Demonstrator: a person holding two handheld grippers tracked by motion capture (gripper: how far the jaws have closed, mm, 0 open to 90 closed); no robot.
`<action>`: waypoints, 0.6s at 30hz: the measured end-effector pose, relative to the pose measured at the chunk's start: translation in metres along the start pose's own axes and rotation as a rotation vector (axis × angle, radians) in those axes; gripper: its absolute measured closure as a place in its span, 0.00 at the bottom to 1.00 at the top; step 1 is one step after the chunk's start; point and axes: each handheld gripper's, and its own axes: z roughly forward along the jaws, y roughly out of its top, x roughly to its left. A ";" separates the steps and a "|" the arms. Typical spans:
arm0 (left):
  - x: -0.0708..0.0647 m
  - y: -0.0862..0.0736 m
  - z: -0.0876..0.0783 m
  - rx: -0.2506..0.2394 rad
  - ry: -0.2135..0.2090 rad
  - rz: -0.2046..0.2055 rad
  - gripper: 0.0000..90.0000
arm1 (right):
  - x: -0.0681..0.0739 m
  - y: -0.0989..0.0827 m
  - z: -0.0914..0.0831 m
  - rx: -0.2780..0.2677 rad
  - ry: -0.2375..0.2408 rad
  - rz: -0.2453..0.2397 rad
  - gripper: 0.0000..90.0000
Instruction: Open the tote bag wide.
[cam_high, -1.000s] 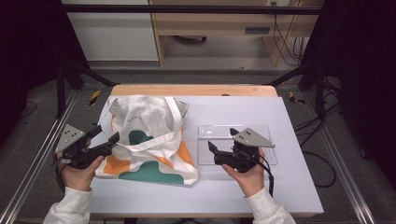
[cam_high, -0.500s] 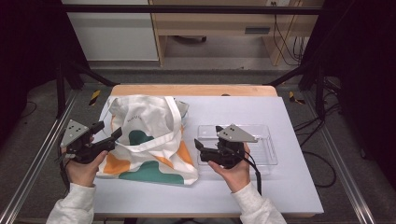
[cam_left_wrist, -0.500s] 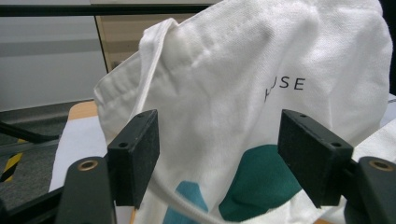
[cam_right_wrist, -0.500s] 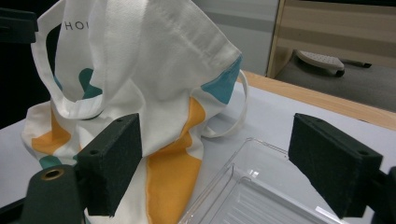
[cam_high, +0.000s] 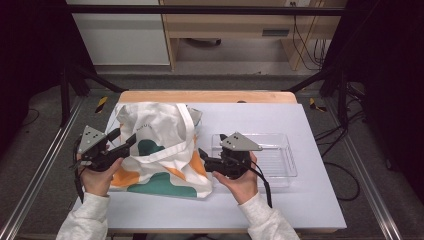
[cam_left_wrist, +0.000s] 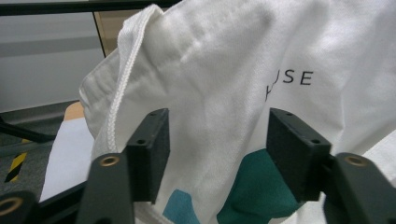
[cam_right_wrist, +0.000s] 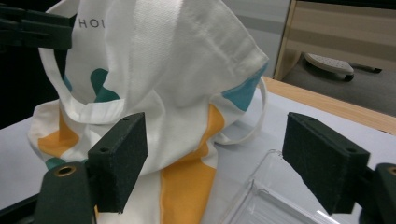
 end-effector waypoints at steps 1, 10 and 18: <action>0.000 0.000 0.000 0.000 0.000 0.000 0.48 | 0.000 0.000 0.000 0.000 0.000 0.000 0.25; -0.002 -0.008 0.007 0.072 -0.007 0.020 0.68 | 0.016 0.002 0.014 0.018 0.061 -0.021 0.32; -0.005 -0.014 0.009 0.106 -0.017 0.047 0.83 | 0.029 0.004 0.033 0.026 0.085 -0.017 0.37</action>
